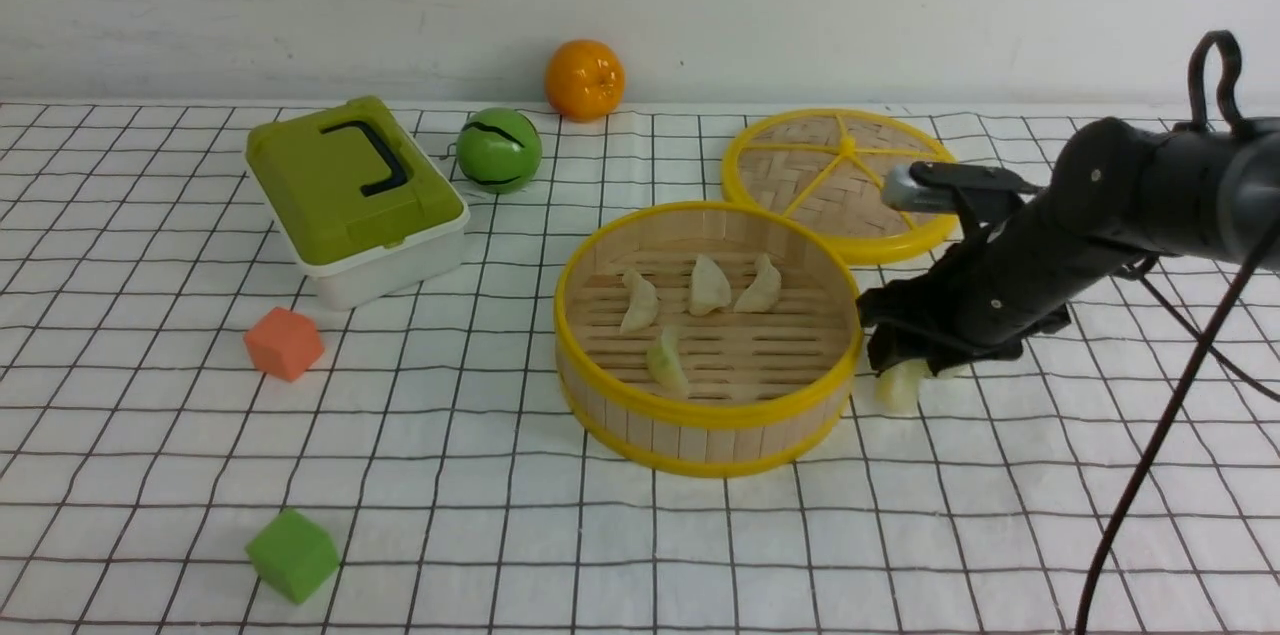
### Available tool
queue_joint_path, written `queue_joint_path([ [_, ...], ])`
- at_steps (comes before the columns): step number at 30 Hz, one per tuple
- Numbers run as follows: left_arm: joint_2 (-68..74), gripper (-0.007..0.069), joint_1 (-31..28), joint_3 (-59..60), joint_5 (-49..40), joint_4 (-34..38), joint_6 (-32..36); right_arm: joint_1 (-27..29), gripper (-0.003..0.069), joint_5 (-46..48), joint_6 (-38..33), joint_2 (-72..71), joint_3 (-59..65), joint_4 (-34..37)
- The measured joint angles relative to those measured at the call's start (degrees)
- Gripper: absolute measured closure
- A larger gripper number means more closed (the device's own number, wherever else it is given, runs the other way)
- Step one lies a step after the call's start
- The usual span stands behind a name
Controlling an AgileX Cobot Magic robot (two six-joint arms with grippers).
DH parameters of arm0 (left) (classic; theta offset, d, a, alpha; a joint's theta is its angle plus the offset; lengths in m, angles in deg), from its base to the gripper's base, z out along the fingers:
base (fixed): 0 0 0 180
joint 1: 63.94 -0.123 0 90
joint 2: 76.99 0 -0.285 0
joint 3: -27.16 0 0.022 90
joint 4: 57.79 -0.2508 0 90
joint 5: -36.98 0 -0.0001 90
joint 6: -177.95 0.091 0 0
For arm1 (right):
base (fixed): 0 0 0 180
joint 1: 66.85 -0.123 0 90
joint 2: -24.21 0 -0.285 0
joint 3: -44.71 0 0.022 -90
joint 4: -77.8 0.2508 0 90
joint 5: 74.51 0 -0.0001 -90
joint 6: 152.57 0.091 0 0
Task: Put the dumplings into the steamer on the table with the white tablecloth.
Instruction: 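Reach for and grasp a dumpling lying on the table beside the steamer, then place the dumpling in the bamboo steamer basket with the right gripper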
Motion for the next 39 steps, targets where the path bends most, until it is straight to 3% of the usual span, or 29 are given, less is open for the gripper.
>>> queue_joint_path([
  [11, 0.0, 0.0636, 0.0, 0.0, 0.0, 0.0, 0.0, 0.0, 0.0369, -0.29, 0.07, 1.93, -0.3, 0.57],
  [26, 0.0, 0.0633, 0.0, 0.0, 0.0, 0.0, 0.0, -0.07, 0.0375, 4.41, 0.12, -9.89, 0.1, -6.71],
  [30, 0.0, 0.0629, 0.0, 0.0, 0.0, 0.0, 0.0, -2.78, 0.0375, 2.63, -1.92, -13.21, 0.17, -3.08],
  [35, 0.0, 0.0628, 0.0, 0.0, 0.0, -0.05, 0.0, -11.56, 0.0377, -3.65, -7.8, -11.62, 0.17, 5.83],
  [39, 0.0, 0.0625, 0.0, 0.0, 0.0, -0.05, 0.0, -15.03, 0.0377, -8.71, -9.97, -7.5, 0.17, 7.16],
])
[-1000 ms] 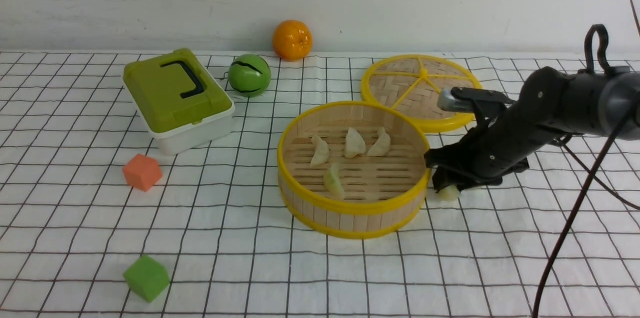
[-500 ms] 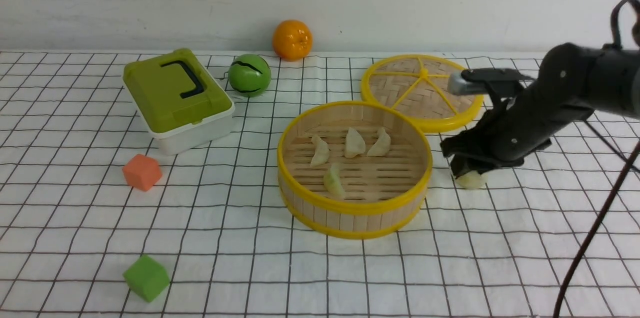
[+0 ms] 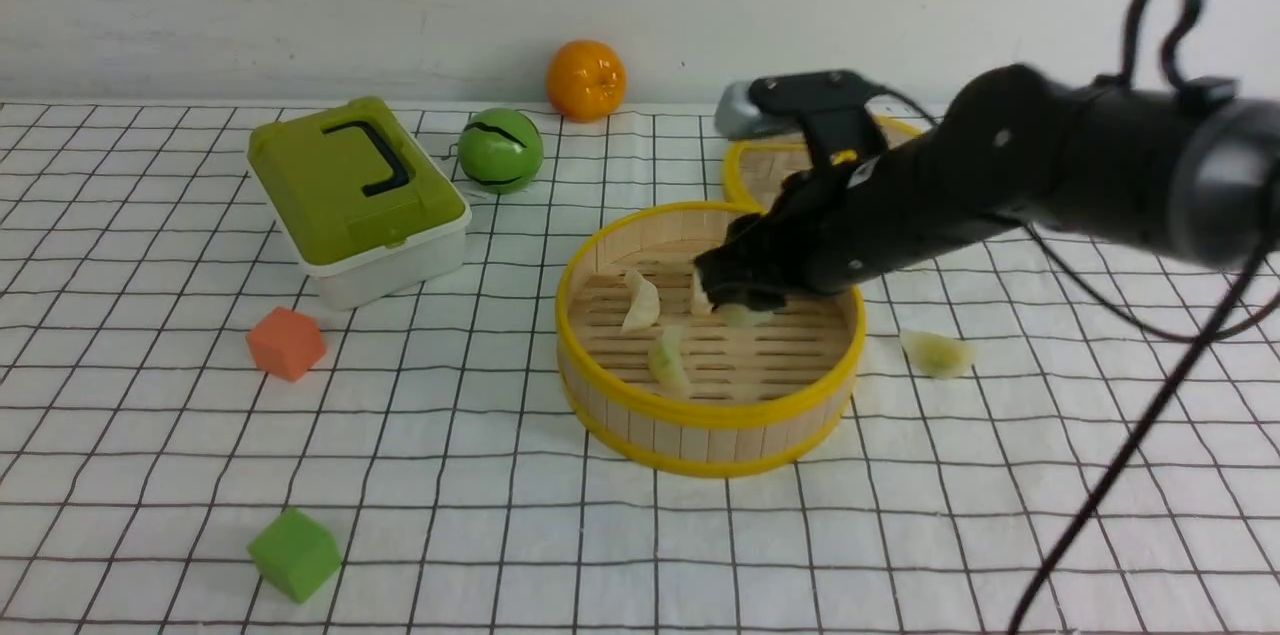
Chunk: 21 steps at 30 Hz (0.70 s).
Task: Put the dumplings into the steamer on the table with the white tablecloth.
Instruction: 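Place the dumpling in the bamboo steamer basket with the right gripper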
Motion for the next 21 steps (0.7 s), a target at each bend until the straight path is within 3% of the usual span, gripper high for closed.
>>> queue_joint_path([
  [11, 0.0, 0.0622, 0.0, 0.0, 0.0, 0.0, 0.0, -0.42, 0.0362, -4.18, 1.1, 6.95, 0.09, 2.95],
  [18, 0.0, 0.0622, 0.0, 0.0, 0.0, -0.05, 0.0, 0.13, 0.017, -0.54, 1.32, 3.13, 0.09, 2.95],
  [21, 0.0, 0.0622, 0.0, 0.0, 0.0, -0.05, 0.0, 2.16, 0.0142, 2.01, 1.2, -0.1, 0.09, 2.56],
])
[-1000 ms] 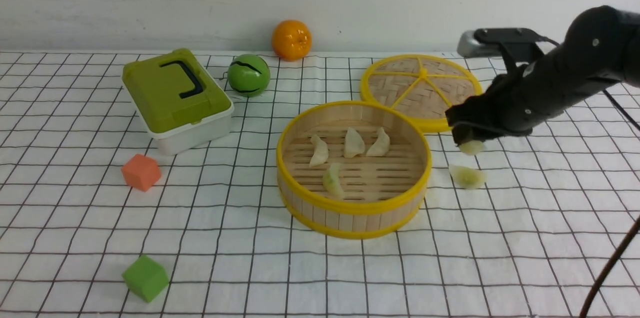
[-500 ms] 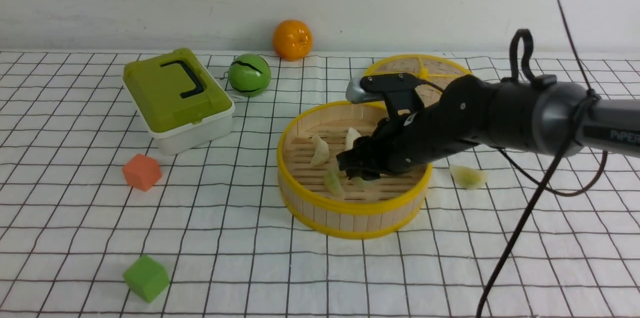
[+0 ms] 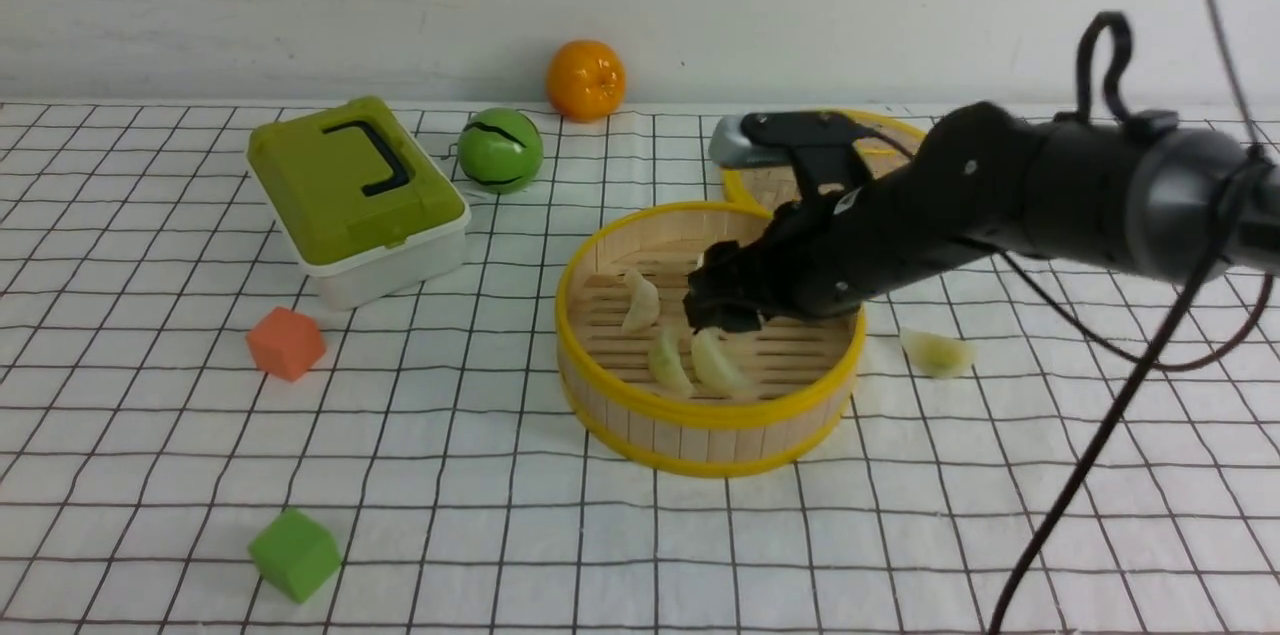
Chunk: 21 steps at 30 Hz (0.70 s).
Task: Put the dumplings into the steamer on the table with the white tablecloth.
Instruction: 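Place the dumpling in the bamboo steamer basket with the right gripper, then reach for and grasp a dumpling lying on the table beside the steamer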
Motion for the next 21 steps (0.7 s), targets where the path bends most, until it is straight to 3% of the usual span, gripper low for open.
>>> queue_joint_path([
  [5, 0.0, 0.0622, 0.0, 0.0, 0.0, 5.1, -4.58, 7.63, 0.0138, 6.72, -1.68, -4.6, -0.06, -5.37],
  [9, 0.0, 0.062, 0.0, 0.04, 0.0, 8.24, -5.41, 13.76, 0.0138, 12.02, -7.77, -4.16, -0.06, -9.16],
  [10, 0.0, 0.062, 0.0, 0.04, 0.0, 8.47, -5.41, 15.8, 0.0139, 14.35, -12.8, -2.7, -0.06, -9.26],
  [16, 0.0, 0.062, 0.0, 0.04, 0.0, 8.52, -5.61, 16.85, 0.0159, 14.71, -27.47, 2.91, -0.06, -5.94],
  [21, 0.0, 0.062, 0.0, 0.04, 0.0, 8.52, -5.61, 16.85, 0.0193, 9.67, -33.14, 6.71, -0.06, -5.57],
])
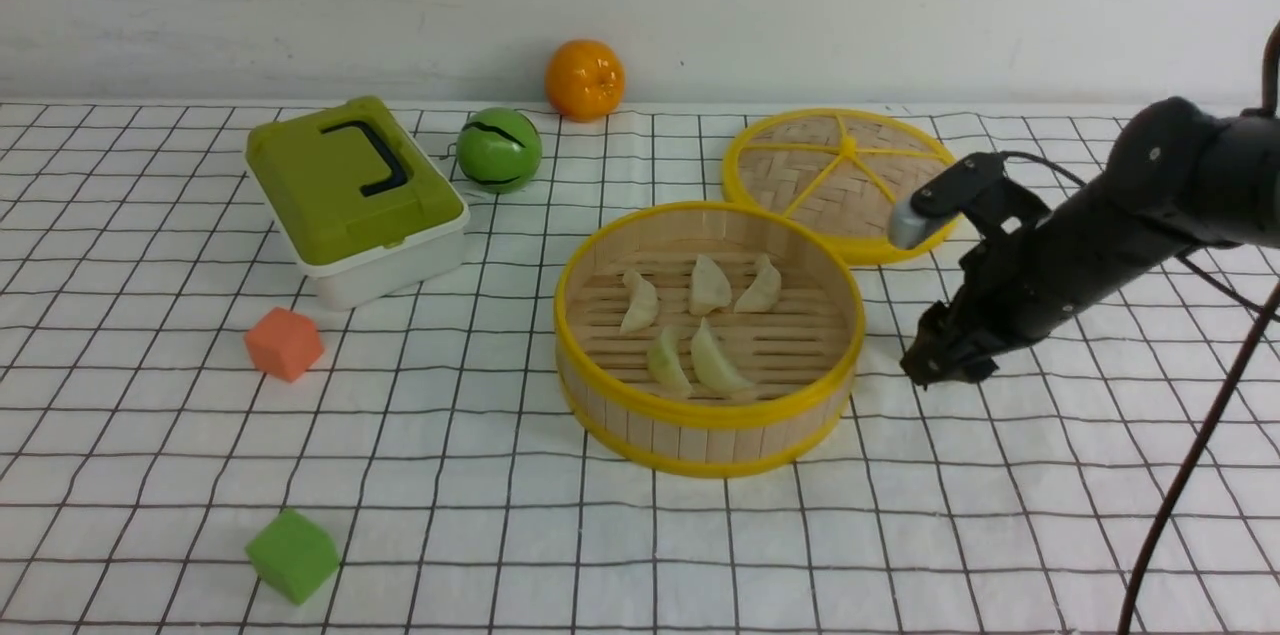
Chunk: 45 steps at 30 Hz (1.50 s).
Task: Put the dumplings into the steamer on the table with the white tablecloth.
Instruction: 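Reach for and grasp a dumpling lying on the table beside the steamer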
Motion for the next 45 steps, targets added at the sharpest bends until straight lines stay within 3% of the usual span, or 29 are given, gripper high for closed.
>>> queue_joint_path([
  [5, 0.0, 0.0619, 0.0, 0.0, 0.0, 0.0, -0.06, 0.1, 0.0286, -3.59, -0.84, 1.8, -0.57, 1.34],
  [8, 0.0, 0.0617, 0.0, 0.0, 0.0, 0.0, -0.17, 0.11, 0.0447, -4.24, -1.09, 2.07, -0.7, 2.35],
  [14, 0.0, 0.0612, 0.0, 0.0, -0.12, 0.0, -0.17, 0.04, 0.0602, -0.1, -1.09, 1.07, -0.35, 3.9],
  [18, 0.0, 0.0608, 0.0, 0.0, -0.12, 0.0, -0.17, 0.04, 0.0599, 0.05, -1.54, -2.27, -0.25, 4.87],
  [22, 0.0, 0.0606, 0.0, 0.0, -0.12, 0.0, -0.17, 0.1, 0.0495, -0.4, -1.65, -5.3, -0.74, 5.32],
  [23, 0.0, 0.0606, 0.0, 0.0, -0.17, 0.0, -0.17, 0.21, 0.041, -0.66, -1.59, -5.36, -1.07, 5.43],
  [26, 0.0, 0.0606, 0.0, 0.0, -0.17, 0.0, -0.17, 0.25, 0.0265, -1.0, -1.59, -4.32, -1.07, 5.01],
  [31, 0.0, 0.0606, 0.0, 0.0, -0.17, 0.0, -0.17, 0.32, 0.0155, -3.23, -1.55, -0.79, -1.07, 1.35],
  [34, 0.0, 0.0606, 0.0, 0.0, -0.17, 0.0, -0.17, 0.39, 0.016, -4.55, -1.55, 0.87, -1.07, -0.2],
  [37, 0.0, 0.0606, 0.0, 0.0, -0.17, 0.0, -0.17, 0.45, 0.0209, -5.01, -0.72, 2.01, -1.07, -0.56],
  [41, 0.0, 0.0606, 0.0, 0.0, -0.17, 0.0, -0.17, 0.47, 0.033, -5.12, 3.29, 2.3, -1.07, -0.84],
  [42, 0.0, 0.0606, 0.0, 0.0, -0.17, 0.0, -0.17, 0.47, 0.041, -5.12, 5.82, 2.3, -1.07, -0.95],
  [43, 0.0, 0.0606, 0.0, 0.0, -0.17, 0.0, -0.17, 0.47, 0.042, -5.12, 6.14, 2.3, -1.07, -0.95],
  [44, 0.0, 0.0606, 0.0, 0.0, -0.17, 0.0, -0.17, 0.47, 0.049, -5.41, 8.9, 2.3, -1.11, -0.87],
  [45, 0.0, 0.0606, 0.0, 0.0, -0.17, 0.0, -0.17, 0.47, 0.0508, -5.47, 9.19, 2.3, -1.19, -0.79],
])
